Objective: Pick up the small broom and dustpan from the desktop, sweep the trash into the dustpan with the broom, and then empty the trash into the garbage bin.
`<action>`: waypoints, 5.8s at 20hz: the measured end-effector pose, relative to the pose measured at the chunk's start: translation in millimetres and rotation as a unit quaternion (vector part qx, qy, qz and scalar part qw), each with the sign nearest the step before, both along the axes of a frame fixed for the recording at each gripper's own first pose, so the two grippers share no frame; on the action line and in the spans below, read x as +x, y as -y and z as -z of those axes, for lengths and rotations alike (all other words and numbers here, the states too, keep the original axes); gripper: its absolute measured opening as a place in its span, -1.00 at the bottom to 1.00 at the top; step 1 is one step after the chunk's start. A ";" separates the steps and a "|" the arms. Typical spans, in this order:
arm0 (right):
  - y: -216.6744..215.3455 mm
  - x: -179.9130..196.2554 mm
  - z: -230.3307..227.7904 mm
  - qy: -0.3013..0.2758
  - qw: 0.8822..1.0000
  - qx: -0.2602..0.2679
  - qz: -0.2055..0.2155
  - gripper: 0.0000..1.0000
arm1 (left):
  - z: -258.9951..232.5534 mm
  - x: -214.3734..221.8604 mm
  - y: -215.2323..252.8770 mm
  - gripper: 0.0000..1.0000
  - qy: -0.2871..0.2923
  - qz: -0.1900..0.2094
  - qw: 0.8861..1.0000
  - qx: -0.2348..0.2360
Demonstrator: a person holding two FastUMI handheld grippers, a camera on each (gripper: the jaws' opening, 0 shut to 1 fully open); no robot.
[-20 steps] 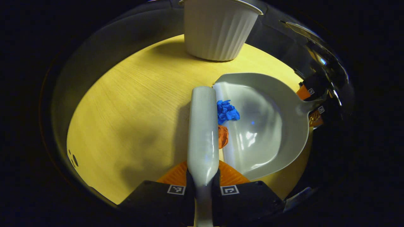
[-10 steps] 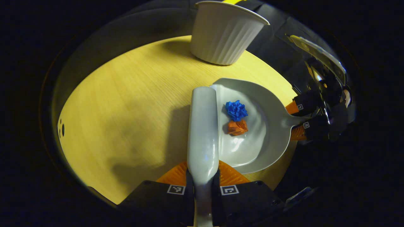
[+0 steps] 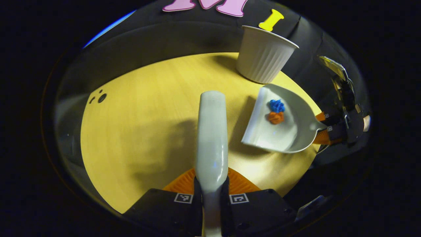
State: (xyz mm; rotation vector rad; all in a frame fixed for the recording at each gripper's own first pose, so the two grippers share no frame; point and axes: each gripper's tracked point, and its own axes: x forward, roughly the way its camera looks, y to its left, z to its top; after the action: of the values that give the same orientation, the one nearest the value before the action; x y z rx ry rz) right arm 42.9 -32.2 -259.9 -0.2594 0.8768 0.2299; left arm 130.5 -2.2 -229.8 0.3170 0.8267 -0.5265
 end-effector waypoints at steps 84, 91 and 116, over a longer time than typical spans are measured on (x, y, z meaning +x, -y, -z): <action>19.6 55.2 -71.3 0.172 0.908 -0.316 0.217 -0.33 | -26.4 -29.9 -170.6 -0.46 0.038 -0.215 0.971 -0.092; -2.0 64.8 -82.3 0.231 0.926 -0.077 0.289 -0.34 | -31.5 -52.8 -164.0 -0.48 0.053 -0.218 0.969 -0.105; -139.5 40.2 7.6 0.099 0.970 0.161 0.151 -0.33 | 17.6 -78.2 -127.1 -0.45 0.054 -0.200 0.976 -0.065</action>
State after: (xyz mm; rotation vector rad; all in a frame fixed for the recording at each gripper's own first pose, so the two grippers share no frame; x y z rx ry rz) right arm 83.1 107.2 -267.5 0.1541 0.6582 0.0583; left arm 52.3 124.9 -247.4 0.0539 0.7223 -0.1828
